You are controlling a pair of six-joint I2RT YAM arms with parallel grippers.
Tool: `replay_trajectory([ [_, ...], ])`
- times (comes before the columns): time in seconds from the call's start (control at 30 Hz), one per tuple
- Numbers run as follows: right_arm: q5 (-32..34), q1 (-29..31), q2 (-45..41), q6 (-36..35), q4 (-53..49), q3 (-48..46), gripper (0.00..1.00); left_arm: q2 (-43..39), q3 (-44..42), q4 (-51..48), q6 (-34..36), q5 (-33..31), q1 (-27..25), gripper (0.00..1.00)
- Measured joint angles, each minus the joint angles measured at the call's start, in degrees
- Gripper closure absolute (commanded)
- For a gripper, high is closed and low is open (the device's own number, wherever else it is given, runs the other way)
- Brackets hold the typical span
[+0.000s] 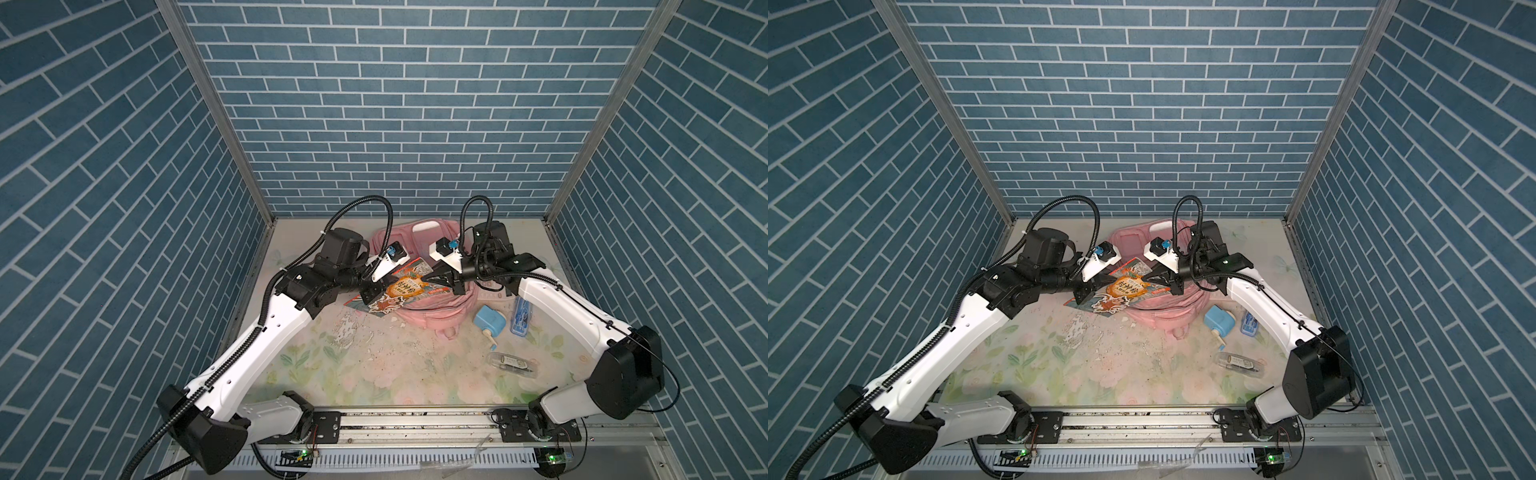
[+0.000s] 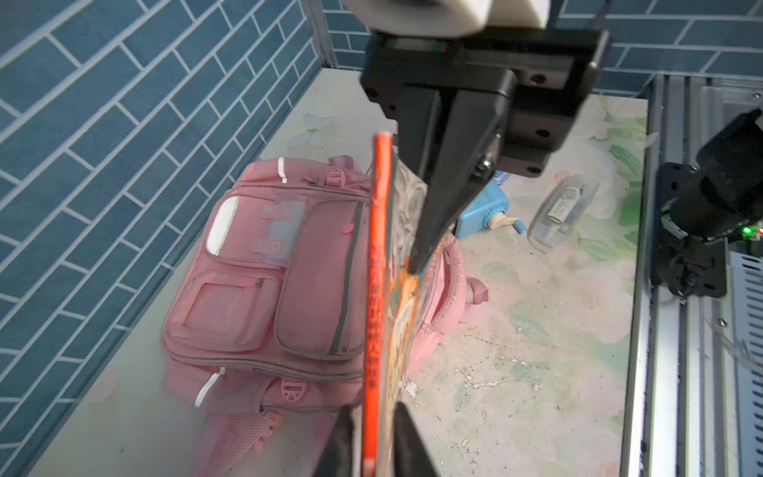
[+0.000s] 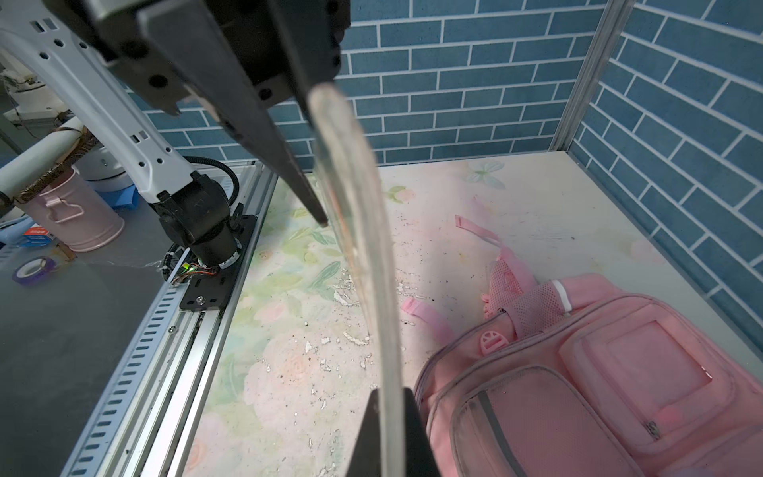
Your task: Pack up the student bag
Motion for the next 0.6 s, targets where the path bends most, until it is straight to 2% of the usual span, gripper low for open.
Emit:
replay_trajectory([
  [0.03,-0.04,-0.15,-0.81,1.16,0.7,-1.25,1.0,-0.31,-0.13,1.55,-0.83,-1.36,0.09,0.14],
  [0.13,-0.2,-1.99,-4.46,6.38,4.79,-6.67,1.0,-2.34,-1.6,6.64,-4.26,-4.92,1.79,0.14],
  [0.3,3.1,-7.69,-13.38,21.86,14.29,-17.31,1.0,-4.33,-2.51,13.29,-11.39,-9.53,7.41,0.14],
  [0.47,13.88,-13.64,-20.94,36.96,17.29,-20.57,1.0,-3.61,-4.57,18.4,-17.38,-12.66,8.66,0.14],
  [0.6,26.95,-15.93,-27.71,46.71,17.49,-21.94,1.0,-1.86,-10.69,22.99,-20.11,-12.66,6.95,0.14],
])
